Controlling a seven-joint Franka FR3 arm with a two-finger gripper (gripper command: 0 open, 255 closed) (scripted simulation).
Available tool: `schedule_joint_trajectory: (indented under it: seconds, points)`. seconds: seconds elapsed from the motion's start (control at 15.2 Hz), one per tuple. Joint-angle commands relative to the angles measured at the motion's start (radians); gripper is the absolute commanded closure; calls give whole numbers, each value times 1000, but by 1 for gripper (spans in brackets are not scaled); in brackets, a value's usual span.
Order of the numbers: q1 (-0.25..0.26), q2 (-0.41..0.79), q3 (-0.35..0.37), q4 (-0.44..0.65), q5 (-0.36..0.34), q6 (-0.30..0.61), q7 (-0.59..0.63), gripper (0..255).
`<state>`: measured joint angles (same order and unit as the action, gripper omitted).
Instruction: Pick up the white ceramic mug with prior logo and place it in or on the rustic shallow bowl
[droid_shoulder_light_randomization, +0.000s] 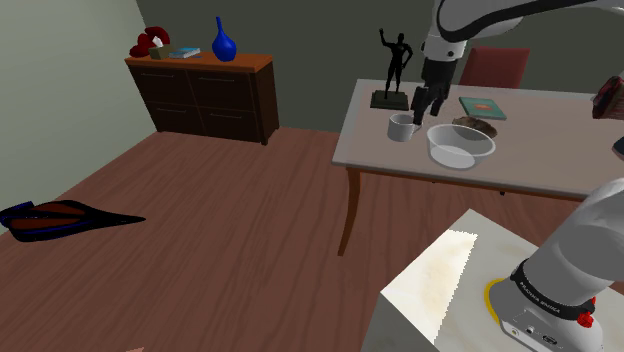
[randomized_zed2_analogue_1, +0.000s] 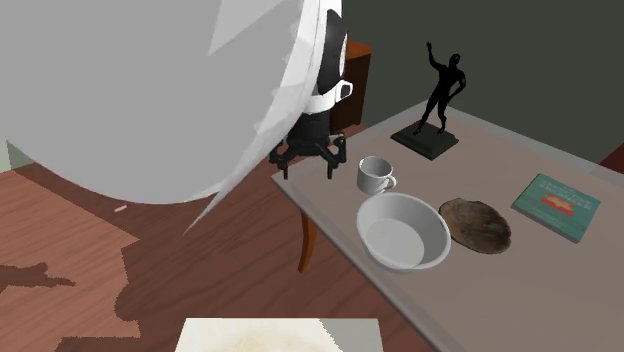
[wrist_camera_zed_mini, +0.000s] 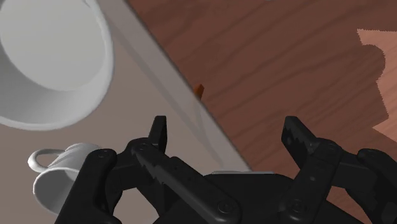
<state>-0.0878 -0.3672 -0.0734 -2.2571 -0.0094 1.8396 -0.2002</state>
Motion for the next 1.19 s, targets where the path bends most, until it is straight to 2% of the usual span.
schedule_joint_trajectory:
  seconds: [0.0, 0.59, 1.12]
  points:
    - [-5, 69, -8, 23, -6, 49, -7, 0]
    - [-42, 379, -60, 218, -15, 182, -71, 0]
    - [-87, 669, -87, 478, 7, 227, -125, 0]
